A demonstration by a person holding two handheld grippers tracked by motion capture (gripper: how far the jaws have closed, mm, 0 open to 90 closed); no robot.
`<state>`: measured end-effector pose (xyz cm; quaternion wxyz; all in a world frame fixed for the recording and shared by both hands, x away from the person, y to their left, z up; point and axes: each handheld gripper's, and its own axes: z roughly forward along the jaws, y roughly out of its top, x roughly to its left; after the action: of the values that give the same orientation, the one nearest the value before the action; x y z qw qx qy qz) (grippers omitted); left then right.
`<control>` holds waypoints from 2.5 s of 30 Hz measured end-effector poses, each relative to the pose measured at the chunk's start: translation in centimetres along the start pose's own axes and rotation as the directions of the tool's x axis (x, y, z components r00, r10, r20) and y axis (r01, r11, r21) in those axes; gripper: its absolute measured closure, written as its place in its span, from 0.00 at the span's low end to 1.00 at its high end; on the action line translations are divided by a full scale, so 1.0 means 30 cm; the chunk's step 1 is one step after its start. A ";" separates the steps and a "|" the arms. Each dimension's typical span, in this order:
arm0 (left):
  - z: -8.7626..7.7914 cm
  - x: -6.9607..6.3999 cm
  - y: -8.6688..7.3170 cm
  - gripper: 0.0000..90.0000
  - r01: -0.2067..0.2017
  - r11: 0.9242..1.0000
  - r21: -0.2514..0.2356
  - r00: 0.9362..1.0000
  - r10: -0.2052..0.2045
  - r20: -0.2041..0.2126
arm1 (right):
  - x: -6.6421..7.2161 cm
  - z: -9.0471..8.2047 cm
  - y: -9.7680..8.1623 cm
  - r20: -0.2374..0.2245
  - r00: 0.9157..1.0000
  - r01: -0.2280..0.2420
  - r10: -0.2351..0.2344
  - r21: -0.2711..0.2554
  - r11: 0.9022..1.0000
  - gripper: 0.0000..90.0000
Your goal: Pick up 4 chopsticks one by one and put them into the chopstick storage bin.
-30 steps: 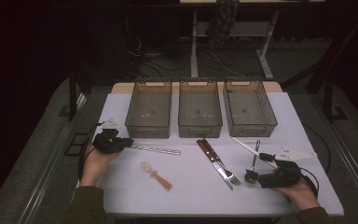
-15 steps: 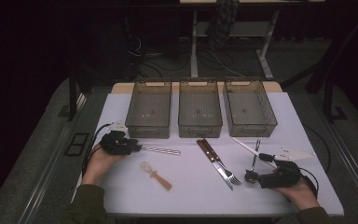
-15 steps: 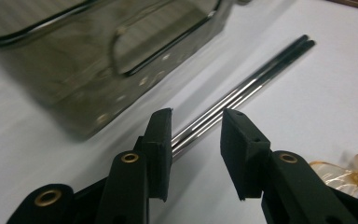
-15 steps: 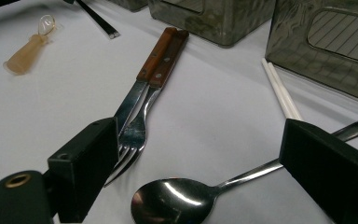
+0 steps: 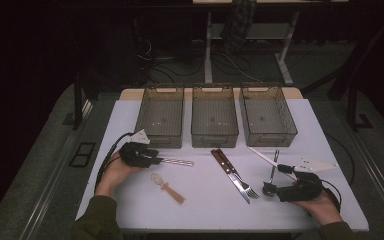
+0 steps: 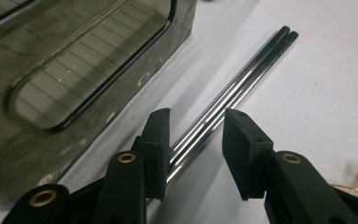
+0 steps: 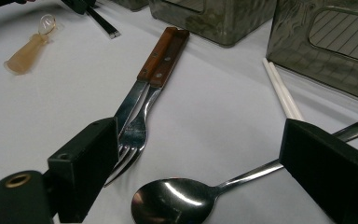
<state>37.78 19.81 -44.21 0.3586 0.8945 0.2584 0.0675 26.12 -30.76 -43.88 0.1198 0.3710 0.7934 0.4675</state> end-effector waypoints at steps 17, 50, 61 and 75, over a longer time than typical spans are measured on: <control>0.006 -0.016 0.002 0.76 -0.045 0.999 0.023 0.999 0.045 -0.001 | 0.002 -0.001 -0.001 -0.001 1.000 -0.002 0.002 0.002 1.000 0.13; -0.019 -0.087 0.022 0.78 -0.089 0.994 0.067 0.996 0.087 0.028 | 0.001 -0.006 0.000 -0.002 1.000 0.000 0.000 -0.004 1.000 0.13; 0.084 -0.140 0.128 0.75 -0.160 0.984 0.080 0.984 0.153 0.086 | 0.003 0.000 -0.001 -0.003 1.000 0.001 -0.001 0.003 1.000 0.13; 0.113 -0.143 0.135 0.82 -0.162 0.981 0.105 0.984 0.152 0.095 | 0.003 -0.002 -0.002 -0.004 1.000 -0.004 0.004 0.002 1.000 0.13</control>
<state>36.81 13.10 -43.66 0.3120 0.9329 0.1745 0.0424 25.99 -30.75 -43.87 0.1171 0.3716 0.7934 0.4677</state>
